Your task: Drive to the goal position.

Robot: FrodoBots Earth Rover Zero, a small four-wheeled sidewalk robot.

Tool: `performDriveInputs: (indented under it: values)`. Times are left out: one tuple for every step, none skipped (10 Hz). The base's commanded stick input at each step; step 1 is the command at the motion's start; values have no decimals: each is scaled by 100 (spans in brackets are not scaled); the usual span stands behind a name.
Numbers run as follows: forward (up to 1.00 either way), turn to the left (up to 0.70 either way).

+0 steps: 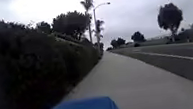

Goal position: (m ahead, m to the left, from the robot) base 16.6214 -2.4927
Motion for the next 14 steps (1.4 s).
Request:
performDriveInputs:
  values:
    - [100,0]
    - [100,0]
    - [100,0]
    - [100,0]
    - [100,0]
    - [100,0]
    - [100,0]
    - [100,0]
    - [100,0]
    - [100,0]
    - [100,0]
    - [100,0]
    - [100,0]
    - [100,0]
